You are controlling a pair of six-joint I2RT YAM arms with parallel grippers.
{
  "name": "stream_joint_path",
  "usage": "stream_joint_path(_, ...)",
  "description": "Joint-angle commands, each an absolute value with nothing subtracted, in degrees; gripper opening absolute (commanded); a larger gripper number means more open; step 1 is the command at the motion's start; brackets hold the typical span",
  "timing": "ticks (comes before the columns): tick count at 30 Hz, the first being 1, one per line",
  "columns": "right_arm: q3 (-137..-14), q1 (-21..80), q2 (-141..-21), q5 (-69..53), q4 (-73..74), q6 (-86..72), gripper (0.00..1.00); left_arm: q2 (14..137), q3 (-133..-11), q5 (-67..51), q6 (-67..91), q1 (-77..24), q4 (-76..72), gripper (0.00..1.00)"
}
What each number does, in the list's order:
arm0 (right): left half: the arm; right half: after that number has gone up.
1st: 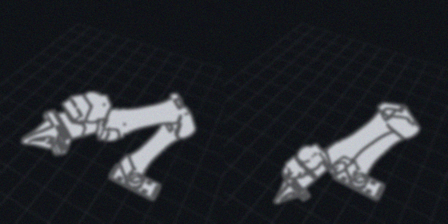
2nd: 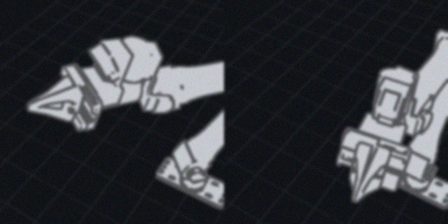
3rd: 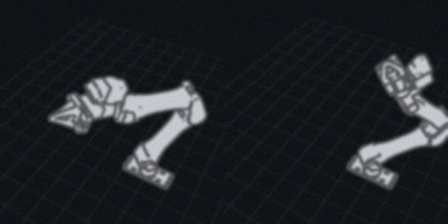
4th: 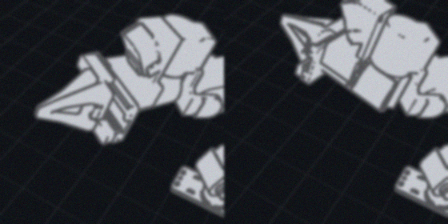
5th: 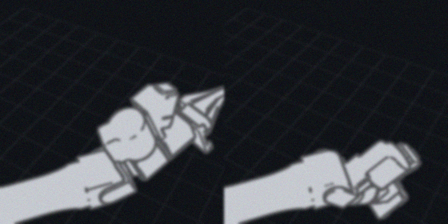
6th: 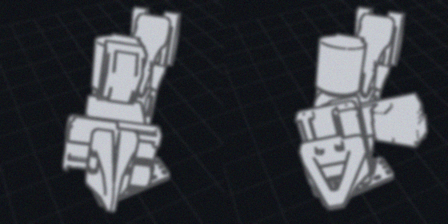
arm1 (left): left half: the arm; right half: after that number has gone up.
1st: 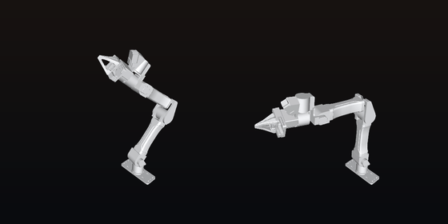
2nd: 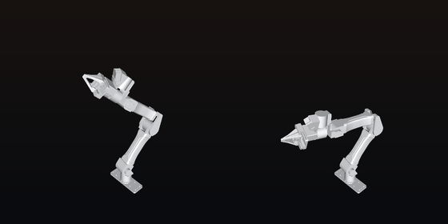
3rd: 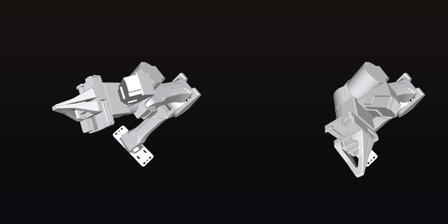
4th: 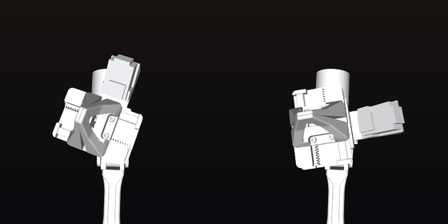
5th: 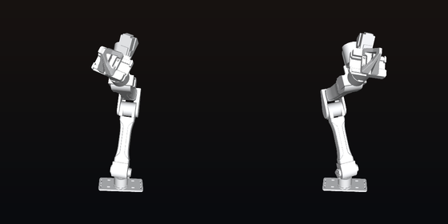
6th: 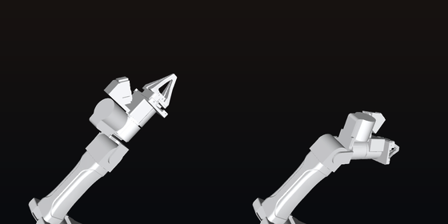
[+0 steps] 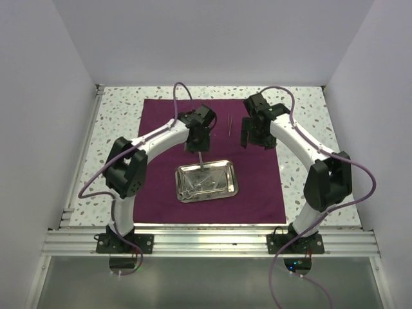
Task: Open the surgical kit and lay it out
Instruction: Pick up the medical item from the container.
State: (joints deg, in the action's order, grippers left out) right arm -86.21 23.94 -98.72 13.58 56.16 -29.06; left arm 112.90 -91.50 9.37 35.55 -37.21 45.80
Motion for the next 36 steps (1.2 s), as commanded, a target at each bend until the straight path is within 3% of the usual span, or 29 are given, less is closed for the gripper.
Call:
stream_joint_path(1,-84.99,23.82,-95.28,14.15,56.42,-28.83,0.78,114.52,-92.99,9.49,37.00,-37.53,43.33,0.53)
stream_joint_path(15,-87.27,23.82,-97.47,14.59,57.39,-27.51,0.78,120.23,-93.08,9.23,37.53,-37.97,42.72,0.48)
stream_joint_path(19,-87.80,23.91,-98.00,14.76,57.39,-27.33,0.78,121.20,-93.51,9.14,37.18,-38.06,42.54,0.35)
stream_joint_path(27,-88.68,23.91,-98.88,14.85,57.39,-27.60,0.78,122.87,-94.48,9.23,36.56,-37.97,42.98,0.30)
stream_joint_path(32,-89.47,23.91,-99.32,14.85,57.66,-27.95,0.77,122.44,-97.72,10.36,35.86,-38.06,44.99,0.12)
stream_joint_path(33,-89.47,23.82,-99.23,14.85,57.66,-28.04,0.77,122.26,-98.43,10.72,35.69,-37.97,45.26,0.02)
stream_joint_path(36,-88.95,23.91,-99.14,15.12,57.66,-28.04,0.77,122.34,-102.12,11.86,34.63,-37.71,46.49,0.00)
